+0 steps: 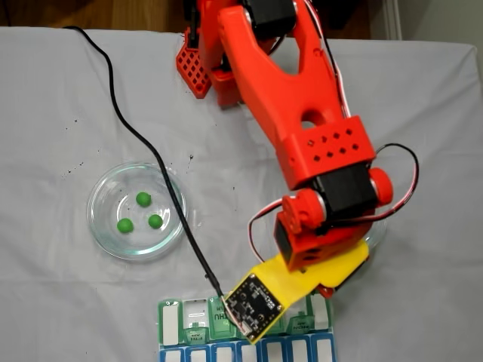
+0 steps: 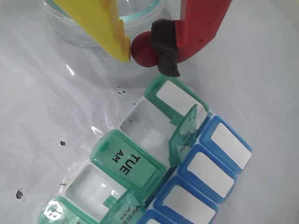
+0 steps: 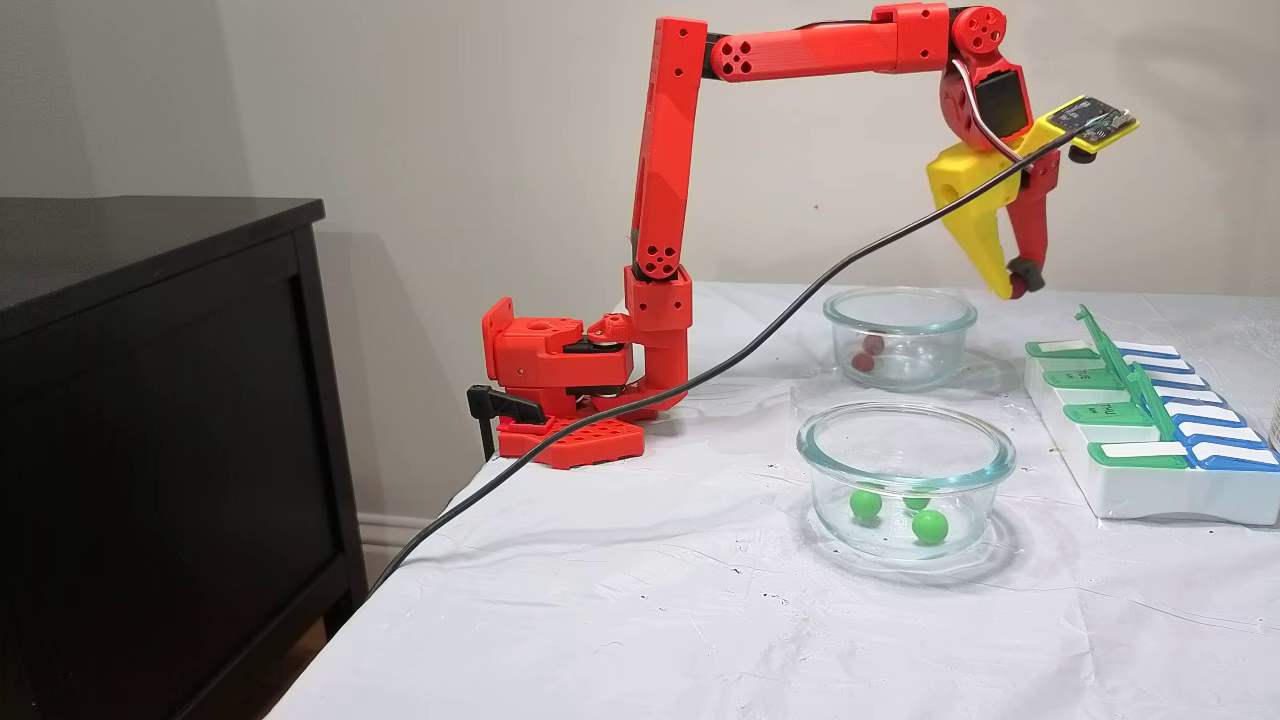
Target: Sort medicines into box.
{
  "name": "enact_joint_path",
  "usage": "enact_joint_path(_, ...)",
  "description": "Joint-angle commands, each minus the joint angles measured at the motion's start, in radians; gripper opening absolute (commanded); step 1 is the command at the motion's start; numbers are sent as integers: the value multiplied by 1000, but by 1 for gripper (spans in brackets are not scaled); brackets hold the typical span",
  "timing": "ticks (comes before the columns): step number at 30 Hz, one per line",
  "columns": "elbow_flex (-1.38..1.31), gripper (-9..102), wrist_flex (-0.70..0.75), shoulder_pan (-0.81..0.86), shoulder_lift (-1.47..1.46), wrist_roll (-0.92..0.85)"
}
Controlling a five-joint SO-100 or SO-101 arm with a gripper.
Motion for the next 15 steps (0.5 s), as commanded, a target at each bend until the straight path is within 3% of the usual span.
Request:
enact_joint_path(1, -21, 0, -74, 0, 2, -12)
enact_joint_path(15, -38, 0, -207, 28, -133, -37)
